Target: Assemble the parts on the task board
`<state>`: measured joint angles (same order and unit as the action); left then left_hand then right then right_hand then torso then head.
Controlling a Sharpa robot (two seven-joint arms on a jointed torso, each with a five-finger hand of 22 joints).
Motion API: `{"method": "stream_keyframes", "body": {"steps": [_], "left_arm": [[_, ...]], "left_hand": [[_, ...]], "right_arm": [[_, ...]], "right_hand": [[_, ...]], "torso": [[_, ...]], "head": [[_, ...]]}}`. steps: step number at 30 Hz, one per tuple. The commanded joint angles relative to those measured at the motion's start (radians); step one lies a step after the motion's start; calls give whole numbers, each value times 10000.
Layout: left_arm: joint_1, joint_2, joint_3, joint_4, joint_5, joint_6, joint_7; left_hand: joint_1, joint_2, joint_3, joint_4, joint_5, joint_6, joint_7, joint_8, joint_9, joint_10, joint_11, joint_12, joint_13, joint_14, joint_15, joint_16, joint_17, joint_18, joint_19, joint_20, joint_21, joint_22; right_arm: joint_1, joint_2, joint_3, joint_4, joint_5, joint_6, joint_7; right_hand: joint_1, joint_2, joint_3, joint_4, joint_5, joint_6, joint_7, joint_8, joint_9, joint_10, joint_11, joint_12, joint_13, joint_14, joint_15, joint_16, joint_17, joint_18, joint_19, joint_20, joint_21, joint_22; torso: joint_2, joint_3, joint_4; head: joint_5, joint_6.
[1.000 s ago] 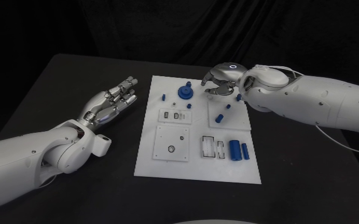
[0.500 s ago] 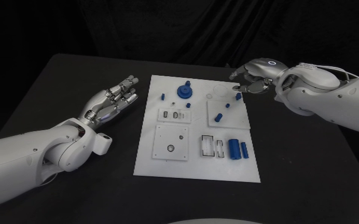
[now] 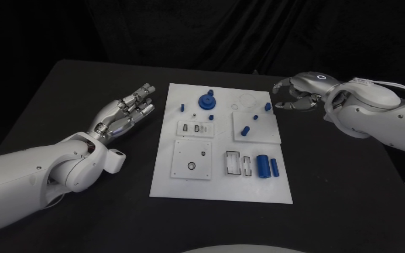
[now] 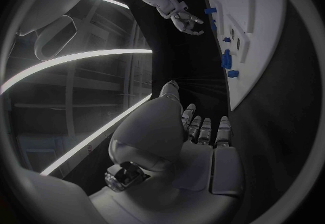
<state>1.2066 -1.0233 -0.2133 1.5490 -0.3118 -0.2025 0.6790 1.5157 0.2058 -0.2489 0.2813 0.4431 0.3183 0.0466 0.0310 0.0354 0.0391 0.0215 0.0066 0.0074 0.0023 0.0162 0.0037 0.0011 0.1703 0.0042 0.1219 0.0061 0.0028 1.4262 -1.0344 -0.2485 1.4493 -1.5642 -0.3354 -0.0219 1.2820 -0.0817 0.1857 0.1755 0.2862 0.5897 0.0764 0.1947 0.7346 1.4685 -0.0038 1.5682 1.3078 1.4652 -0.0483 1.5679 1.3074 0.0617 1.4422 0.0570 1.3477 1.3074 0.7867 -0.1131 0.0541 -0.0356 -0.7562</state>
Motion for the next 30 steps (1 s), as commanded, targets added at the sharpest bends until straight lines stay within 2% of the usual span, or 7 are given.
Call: {"method": "stream_keyframes", "body": {"steps": [1, 3, 6, 10, 17, 30], "left_arm": [[7, 19, 6, 6, 20, 133, 2161], [7, 16, 6, 5, 20, 137, 2161], [6, 9, 6, 3, 20, 143, 2160], [5, 7, 6, -6, 20, 155, 2159], [4, 23, 6, -25, 20, 184, 2153], [3, 39, 6, -60, 20, 235, 2124]], "left_hand": [[94, -22, 42, -15, 23, -4, 71, 42, 5, 8, 50, 18, 13, -23, 63, -37, -11, 62, 5, 77, -21, 9], [94, -22, 42, -15, 23, -4, 71, 42, 5, 8, 50, 18, 13, -23, 63, -37, -11, 62, 5, 77, -21, 9], [105, -24, 45, -22, 24, -15, 72, 41, 4, 10, 52, 18, 13, -23, 67, -37, -11, 62, 5, 80, -20, 9], [105, -24, 45, -22, 24, -15, 72, 41, 4, 10, 52, 18, 13, -23, 67, -37, -11, 62, 5, 80, -20, 9], [115, -24, 50, -27, 24, -22, 74, 40, 3, 8, 56, 18, 13, -23, 71, -37, -11, 61, 5, 84, -20, 10], [173, -15, 78, -42, 23, 96, 170, 63, 20, 40, 130, 24, 19, -23, 107, -37, -11, 58, 7, 114, -19, 10]], "right_arm": [[-90, 13, -1, -94, -203, 51, -390], [-119, 38, -1, -133, -211, 85, -414], [-172, 97, -2, -205, -219, 160, -466], [-248, 223, -1, -337, -226, 214, -512], [-347, 438, 2, -561, -229, 258, -491], [-478, 711, 5, -806, -229, 244, -409]], "right_hand": [[145, -30, -25, 44, -26, -249, 4, 48, 406, 1023, -3, 26, 2630, 1056, -76, 29, 2634, -112, 97, 0, 14, 1967], [162, -42, -28, 51, -25, -350, 4, 36, 528, 1023, 0, 26, 2630, 1056, -73, 29, 2634, -108, 89, 2, -5, 1962], [209, -64, -29, 46, -25, -530, 18, 7, 739, 1023, 10, 26, 2630, 1056, -66, 29, 2634, -106, 81, 8, -25, 1958], [220, -67, -30, 53, -24, -610, 30, -7, 833, 1023, 17, 26, 2630, 1056, -60, 29, 2634, -104, 78, 11, -33, 1957], [203, -49, -40, 99, -25, -593, 79, 81, 1126, 1023, 53, 26, 2630, 1056, -34, 29, 2634, -109, 89, 28, -22, 1962], [78, 86, -32, 240, -21, -671, 186, -70, 1165, 1023, 134, 26, 2630, 1056, 26, 29, 2634, -127, 139, 73, 54, 1986]], "torso": [[6, -11, 20], [7, -11, 27], [1, -5, -11], [0, -16, 33], [1, -12, 31], [-2, -18, 23]], "head": [[9, -20], [1, -28], [41, -46], [5, -69], [-12, -104], [-29, -140]]}}
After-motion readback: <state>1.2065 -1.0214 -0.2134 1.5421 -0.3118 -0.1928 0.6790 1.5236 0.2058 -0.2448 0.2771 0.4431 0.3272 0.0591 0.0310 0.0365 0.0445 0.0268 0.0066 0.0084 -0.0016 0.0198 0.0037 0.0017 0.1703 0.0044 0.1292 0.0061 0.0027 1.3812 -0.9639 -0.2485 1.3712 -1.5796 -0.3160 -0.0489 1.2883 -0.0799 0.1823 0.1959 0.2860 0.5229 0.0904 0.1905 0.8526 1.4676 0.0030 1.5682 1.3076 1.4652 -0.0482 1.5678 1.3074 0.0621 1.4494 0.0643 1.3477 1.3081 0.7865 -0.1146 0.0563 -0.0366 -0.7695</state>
